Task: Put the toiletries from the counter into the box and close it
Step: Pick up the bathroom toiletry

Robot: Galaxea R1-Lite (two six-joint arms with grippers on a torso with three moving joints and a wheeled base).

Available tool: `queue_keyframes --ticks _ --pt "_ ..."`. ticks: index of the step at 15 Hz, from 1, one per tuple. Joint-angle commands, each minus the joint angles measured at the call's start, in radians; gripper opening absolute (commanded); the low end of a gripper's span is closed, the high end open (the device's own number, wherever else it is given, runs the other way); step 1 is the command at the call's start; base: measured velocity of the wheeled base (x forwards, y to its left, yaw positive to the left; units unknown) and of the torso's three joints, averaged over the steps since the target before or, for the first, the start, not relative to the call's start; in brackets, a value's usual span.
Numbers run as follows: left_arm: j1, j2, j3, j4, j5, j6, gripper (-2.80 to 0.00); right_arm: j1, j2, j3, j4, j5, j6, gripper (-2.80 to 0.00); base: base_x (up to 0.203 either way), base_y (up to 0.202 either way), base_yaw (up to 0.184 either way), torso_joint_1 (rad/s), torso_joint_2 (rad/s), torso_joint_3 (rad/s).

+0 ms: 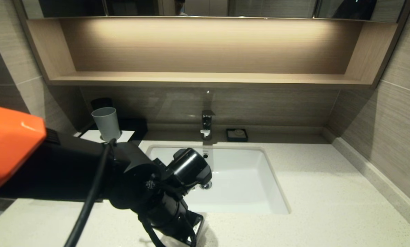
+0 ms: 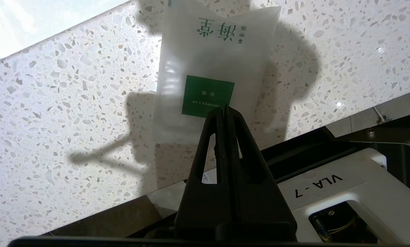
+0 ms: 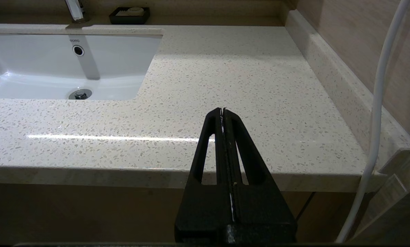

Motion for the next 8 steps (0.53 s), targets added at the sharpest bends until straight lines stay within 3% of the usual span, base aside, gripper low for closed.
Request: queue_keyframes --ticks 1,8 --pt "0.001 0.026 -0.001 -0.009 0.003 -0.001 -2.8 0.0 0.001 0.002 -0.001 0.0 0.0 -2.8 0.0 0.0 0.0 0.0 0.0 0.0" --pt "0.002 0.022 0.0 -0.033 0.005 -0.002 -2.8 0.0 0.001 0.002 0.0 0.0 0.0 -2.8 0.0 0.0 0.0 0.0 0.0 0.0"
